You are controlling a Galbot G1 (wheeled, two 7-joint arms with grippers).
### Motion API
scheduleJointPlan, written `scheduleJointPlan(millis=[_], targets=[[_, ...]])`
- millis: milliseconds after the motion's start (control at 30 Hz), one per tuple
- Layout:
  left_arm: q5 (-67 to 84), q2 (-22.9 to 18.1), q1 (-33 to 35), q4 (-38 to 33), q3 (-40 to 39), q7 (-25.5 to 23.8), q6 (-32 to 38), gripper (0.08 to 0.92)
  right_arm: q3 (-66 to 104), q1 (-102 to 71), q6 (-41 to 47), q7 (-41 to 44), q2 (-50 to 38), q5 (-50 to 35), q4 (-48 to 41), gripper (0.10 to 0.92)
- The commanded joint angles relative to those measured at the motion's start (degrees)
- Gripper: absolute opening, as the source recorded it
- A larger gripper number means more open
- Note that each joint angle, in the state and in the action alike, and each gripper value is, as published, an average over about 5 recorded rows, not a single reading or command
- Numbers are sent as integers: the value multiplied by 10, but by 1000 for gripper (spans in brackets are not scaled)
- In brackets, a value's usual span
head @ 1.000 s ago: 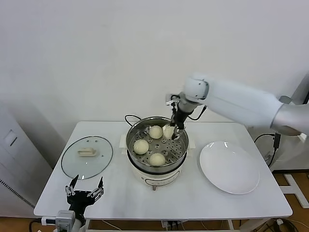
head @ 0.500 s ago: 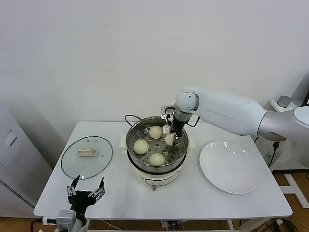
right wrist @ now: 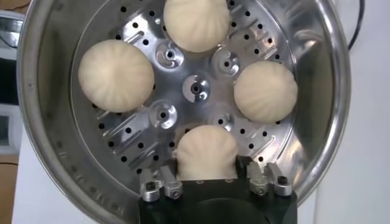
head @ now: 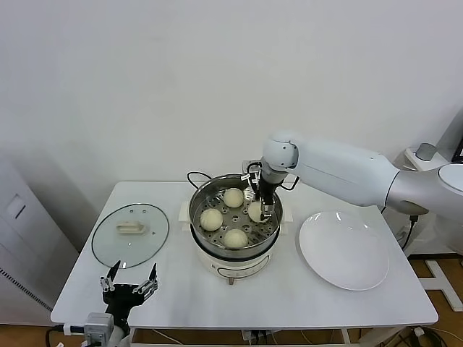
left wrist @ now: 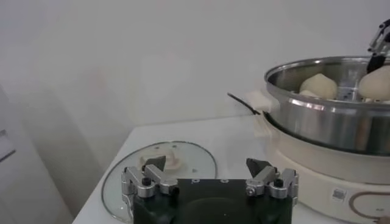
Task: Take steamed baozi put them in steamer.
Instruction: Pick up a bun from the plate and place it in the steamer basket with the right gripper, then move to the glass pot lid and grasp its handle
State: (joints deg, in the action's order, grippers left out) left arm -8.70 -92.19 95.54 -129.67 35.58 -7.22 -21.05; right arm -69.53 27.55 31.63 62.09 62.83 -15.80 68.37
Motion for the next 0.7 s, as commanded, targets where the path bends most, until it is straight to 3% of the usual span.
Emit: scheduleJointPlan(millis=[33,300,700], targets=[[-1,-25,-1,0,-2,-1,-3,823,75,-4,-1,4,-43,2,11,797],[11,-26,11,-5,2,-7,3,823,250,-64,-29,-18,-112,-15,43,822],[49,-21,11,-6,5,-1,41,823,619,-353,-135,-229,-228,-135,144,823]])
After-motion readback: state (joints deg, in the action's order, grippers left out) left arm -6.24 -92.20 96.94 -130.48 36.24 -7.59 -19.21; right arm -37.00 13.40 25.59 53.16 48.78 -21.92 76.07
